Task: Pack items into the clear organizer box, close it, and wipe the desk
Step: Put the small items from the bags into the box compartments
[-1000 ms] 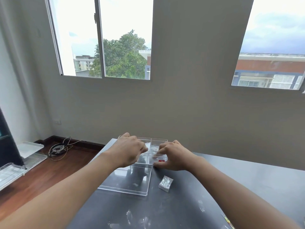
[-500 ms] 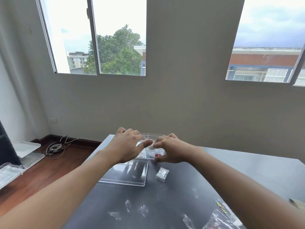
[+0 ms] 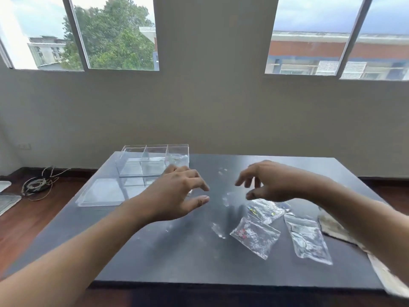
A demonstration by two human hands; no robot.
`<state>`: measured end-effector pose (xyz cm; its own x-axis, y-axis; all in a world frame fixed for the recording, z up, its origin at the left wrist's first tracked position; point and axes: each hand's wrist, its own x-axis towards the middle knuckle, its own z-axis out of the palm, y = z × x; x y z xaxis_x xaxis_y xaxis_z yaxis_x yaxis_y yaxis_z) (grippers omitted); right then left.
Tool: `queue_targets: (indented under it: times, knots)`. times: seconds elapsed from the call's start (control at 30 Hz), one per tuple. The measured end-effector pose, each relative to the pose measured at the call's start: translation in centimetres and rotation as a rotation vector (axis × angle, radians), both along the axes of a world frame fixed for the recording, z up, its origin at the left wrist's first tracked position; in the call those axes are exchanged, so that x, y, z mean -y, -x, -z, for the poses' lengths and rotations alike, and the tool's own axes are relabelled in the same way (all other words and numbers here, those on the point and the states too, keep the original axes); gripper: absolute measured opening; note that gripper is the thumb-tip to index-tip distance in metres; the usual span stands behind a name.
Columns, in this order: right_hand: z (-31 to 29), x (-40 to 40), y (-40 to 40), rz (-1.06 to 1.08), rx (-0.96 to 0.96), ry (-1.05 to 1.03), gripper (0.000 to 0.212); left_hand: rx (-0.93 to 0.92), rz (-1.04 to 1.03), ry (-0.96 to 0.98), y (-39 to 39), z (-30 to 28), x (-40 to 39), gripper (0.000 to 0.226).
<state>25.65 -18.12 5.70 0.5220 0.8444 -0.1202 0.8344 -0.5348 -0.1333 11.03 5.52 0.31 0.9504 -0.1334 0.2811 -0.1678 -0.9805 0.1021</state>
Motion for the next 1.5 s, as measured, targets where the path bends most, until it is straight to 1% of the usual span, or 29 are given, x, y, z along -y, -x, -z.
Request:
queue_targets:
  times: [0.1,0.2,0.27,0.33,0.43,0.57,0.63,0.7,0.77,0.83,0.93,1.0,1.07,1.13,1.2,1.23,1.3,1.37,1.43,1.5]
  knots:
    - [1.1,3.0,-0.6,0.104,0.055,0.039,0.045,-0.010,0.049,0.012,-0.4,1.0,4.5,0.048]
    - [2.3,4.9,-1.4,0.166,0.006,0.038,0.054,-0.016,0.054,0.024,-0.9,1.7,8.6,0.063]
    - [2.8,5.5,-1.8,0.176,-0.038,0.012,0.054,-0.056,0.058,0.001,-1.4,2.1,10.4,0.068]
    - [3.1,5.7,-2.1,0.178,-0.063,-0.016,0.048,-0.095,0.072,-0.002,-1.8,2.2,11.3,0.064]
    - [3.2,5.4,-2.4,0.203,-0.094,-0.026,0.044,-0.157,0.066,0.059,-2.5,2.1,11.5,0.056]
    - [2.9,4.8,-2.6,0.218,-0.106,0.024,0.038,-0.233,0.056,0.222,-3.0,2.3,11.2,0.048]
    - [2.7,4.5,-2.7,0.229,-0.115,0.038,0.036,-0.268,0.061,0.323,-3.1,2.3,11.1,0.048]
    - [2.6,4.4,-2.7,0.239,-0.106,0.044,0.035,-0.303,0.038,0.402,-3.2,2.1,11.0,0.052]
    - [2.5,4.4,-2.5,0.239,-0.075,0.043,0.035,-0.335,-0.004,0.433,-3.4,1.8,11.1,0.056]
    - [2.3,4.4,-2.3,0.229,-0.037,0.029,0.034,-0.336,-0.045,0.433,-3.6,1.5,11.3,0.049]
    - [1.5,4.5,-2.3,0.254,-0.007,-0.032,0.030,-0.249,-0.076,0.354,-3.8,1.3,11.7,0.031]
    - [0.7,4.6,-2.3,0.298,-0.017,-0.116,0.029,-0.196,-0.072,0.358,-3.6,1.2,11.7,0.025]
    - [-0.1,4.7,-2.4,0.337,-0.031,-0.224,0.026,-0.155,-0.065,0.429,-3.4,1.1,11.2,0.024]
    - [-0.9,4.6,-2.5,0.360,-0.022,-0.332,0.025,-0.084,-0.053,0.572,-3.3,0.6,10.3,0.025]
    - [-1.7,4.4,-2.7,0.370,-0.024,-0.441,0.024,0.084,-0.051,0.722,-2.8,-0.4,9.2,0.026]
    - [-2.1,4.1,-2.8,0.370,-0.038,-0.495,0.023,0.195,-0.061,0.760,-2.4,-1.1,8.5,0.026]
    - [-2.8,3.5,-2.9,0.367,-0.101,-0.609,0.021,0.402,-0.103,0.792,-1.5,-2.1,6.7,0.025]
    - [-3.4,2.5,-2.9,0.353,-0.174,-0.717,0.019,0.556,-0.189,0.801,-0.8,-2.6,4.0,0.020]
    - [-4.0,1.0,-2.6,0.338,-0.217,-0.791,0.019,0.640,-0.305,0.768,-0.5,-2.9,0.5,0.016]
    - [-4.6,-0.9,-2.3,0.324,-0.257,-0.826,0.017,0.667,-0.399,0.721,-0.5,-3.2,-3.7,0.020]
